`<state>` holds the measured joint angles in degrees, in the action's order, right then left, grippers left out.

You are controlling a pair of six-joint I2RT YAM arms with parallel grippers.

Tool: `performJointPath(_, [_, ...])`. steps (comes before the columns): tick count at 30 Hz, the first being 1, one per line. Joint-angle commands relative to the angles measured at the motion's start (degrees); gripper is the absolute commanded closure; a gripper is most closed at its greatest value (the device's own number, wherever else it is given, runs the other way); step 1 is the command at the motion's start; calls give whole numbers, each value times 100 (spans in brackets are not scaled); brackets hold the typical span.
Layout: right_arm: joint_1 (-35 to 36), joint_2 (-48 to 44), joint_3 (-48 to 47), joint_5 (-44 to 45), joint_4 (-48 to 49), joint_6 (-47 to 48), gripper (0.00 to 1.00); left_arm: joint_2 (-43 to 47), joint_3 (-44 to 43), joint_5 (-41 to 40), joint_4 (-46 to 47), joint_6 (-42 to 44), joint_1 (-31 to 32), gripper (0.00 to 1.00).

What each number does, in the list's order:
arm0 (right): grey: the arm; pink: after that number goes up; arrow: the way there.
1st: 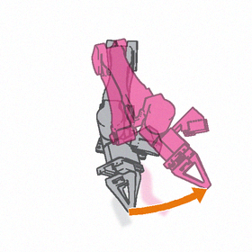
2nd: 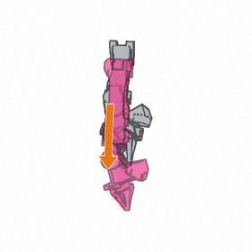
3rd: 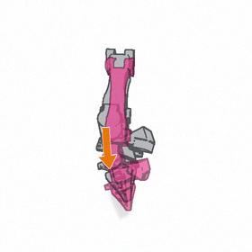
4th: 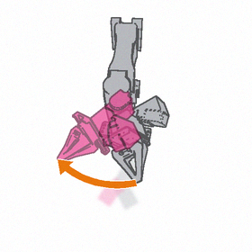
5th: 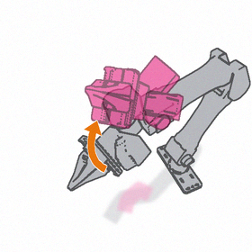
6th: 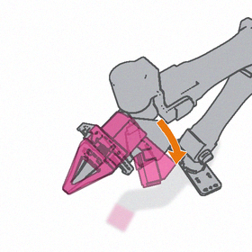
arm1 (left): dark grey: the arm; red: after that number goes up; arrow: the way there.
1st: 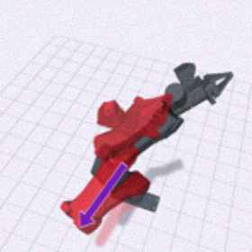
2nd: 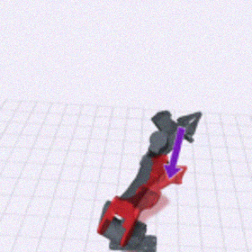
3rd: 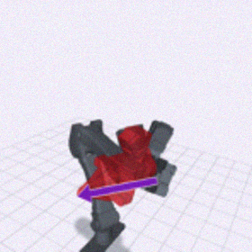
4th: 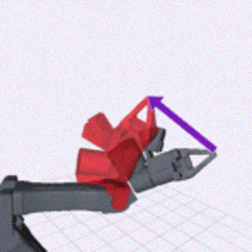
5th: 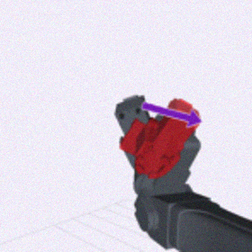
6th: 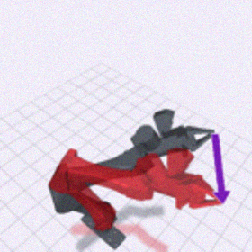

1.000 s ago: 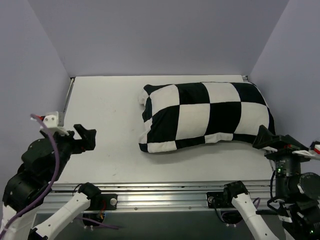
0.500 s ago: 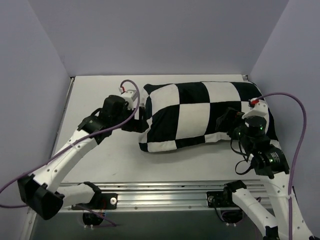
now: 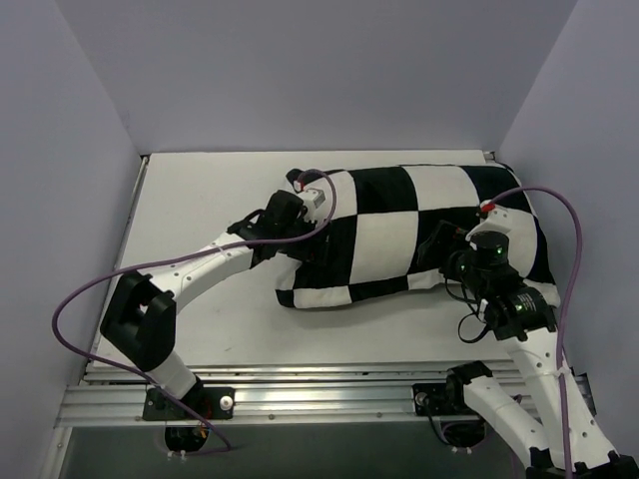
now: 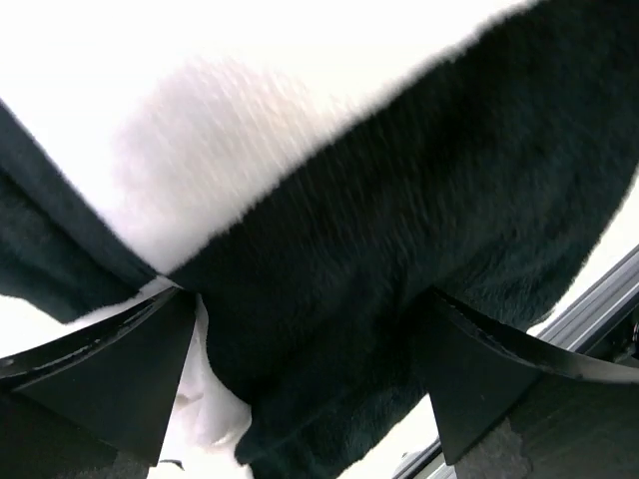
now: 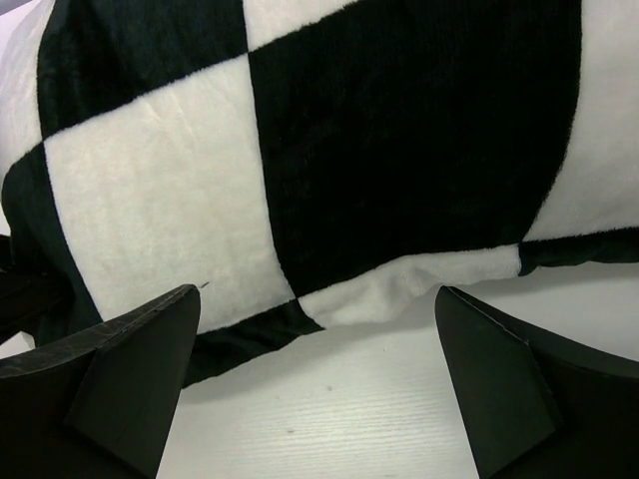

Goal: Remove the pillowcase from the pillow

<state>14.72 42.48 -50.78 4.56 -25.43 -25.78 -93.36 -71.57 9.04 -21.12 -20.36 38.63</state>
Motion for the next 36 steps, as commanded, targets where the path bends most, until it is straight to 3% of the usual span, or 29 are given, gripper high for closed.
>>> performJointPath(1, [40,85,226,36,310,-102,0,-59,501,45,573,-275,74,3])
performJointPath(2, [40,76,279,10,363,-103,0,-16,652,45,679,-406,83,11])
performJointPath(7, [40,181,464,19,557,-313,0,388,1311,-261,803,-539,83,97])
performJointPath(11, [31,523,639,-95,741,-472,0,1151,1890,-376,566,-688,92,98])
performJointPath(18, [48,1569,1001,-1070,2330,-612,0,2383,2533,-517,-505,-1136,504,98])
performJointPath(23, [136,2833,456,-1694,3086,-568,1,3305,2745,-763,-1059,-2004,1584,98])
performJointPath(28, [470,3512,-167,-1827,3343,-446,0,3685,2762,-1492,-964,-2604,2885,97])
performJointPath(30, [540,3741,-282,-1888,3387,-402,0,3624,2693,-1615,-885,-2649,3334,88])
performJointPath(31, [558,3802,-387,-1941,3361,-375,0,3519,2605,-1738,-928,-2631,3422,70])
performJointPath(32, [558,3777,-441,-1976,3256,-349,0,3457,2326,-1800,-1155,-2605,3519,60])
performJointPath(33, [558,3724,-493,-1924,3177,-297,0,3404,2132,-1870,-1314,-2596,3528,34])
performJointPath(34, [541,3645,-537,-1854,3080,-261,0,3290,1895,-2053,-1515,-2587,3528,22])
performJointPath(36, [523,3286,-669,-1522,2764,-173,0,3158,1008,-2335,-2227,-2587,3493,9])
